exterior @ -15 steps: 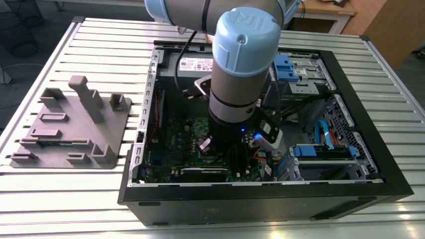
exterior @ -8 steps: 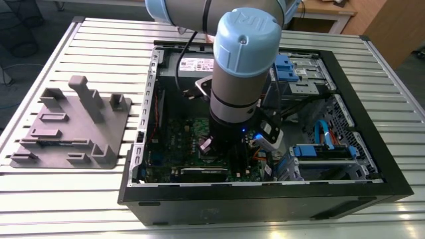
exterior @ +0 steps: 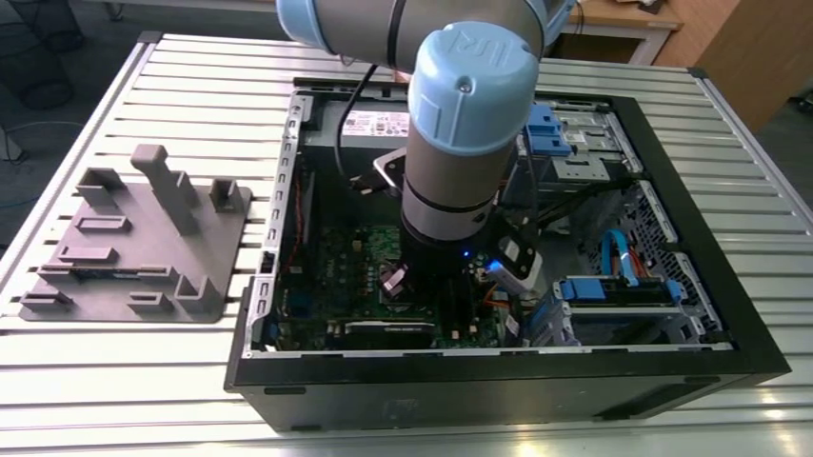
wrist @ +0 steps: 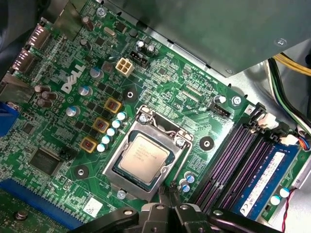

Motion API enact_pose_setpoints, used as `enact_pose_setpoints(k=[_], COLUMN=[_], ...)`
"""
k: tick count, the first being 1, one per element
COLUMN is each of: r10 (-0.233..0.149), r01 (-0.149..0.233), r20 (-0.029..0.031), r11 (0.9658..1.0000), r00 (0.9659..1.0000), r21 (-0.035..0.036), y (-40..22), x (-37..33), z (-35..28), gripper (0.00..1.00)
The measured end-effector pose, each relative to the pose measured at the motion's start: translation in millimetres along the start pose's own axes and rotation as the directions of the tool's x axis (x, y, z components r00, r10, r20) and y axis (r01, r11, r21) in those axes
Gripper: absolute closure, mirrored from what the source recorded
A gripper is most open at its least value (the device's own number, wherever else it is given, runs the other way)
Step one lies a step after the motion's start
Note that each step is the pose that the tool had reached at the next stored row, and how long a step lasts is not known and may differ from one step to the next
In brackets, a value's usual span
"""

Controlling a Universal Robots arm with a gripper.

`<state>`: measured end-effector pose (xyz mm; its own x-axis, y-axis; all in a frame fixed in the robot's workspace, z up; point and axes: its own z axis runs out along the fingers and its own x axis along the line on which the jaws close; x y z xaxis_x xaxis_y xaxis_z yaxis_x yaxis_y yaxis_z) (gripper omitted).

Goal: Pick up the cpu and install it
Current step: 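Install the first cpu locking lever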

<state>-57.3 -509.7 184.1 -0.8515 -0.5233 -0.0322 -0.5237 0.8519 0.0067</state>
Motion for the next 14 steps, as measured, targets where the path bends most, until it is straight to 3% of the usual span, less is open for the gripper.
enact_pose_setpoints(k=[7,14], r10=[0.0,0.0], r01=[0.0,0.0], r20=[0.0009,0.0016], r11=[1.0,1.0], r00=[1.0,1.0], r21=[-0.0011,-0.0006], y=[-0.3,-0.2], x=[0.2,-0.6], z=[-2.5,-27.2], gripper=[0.89,0.89])
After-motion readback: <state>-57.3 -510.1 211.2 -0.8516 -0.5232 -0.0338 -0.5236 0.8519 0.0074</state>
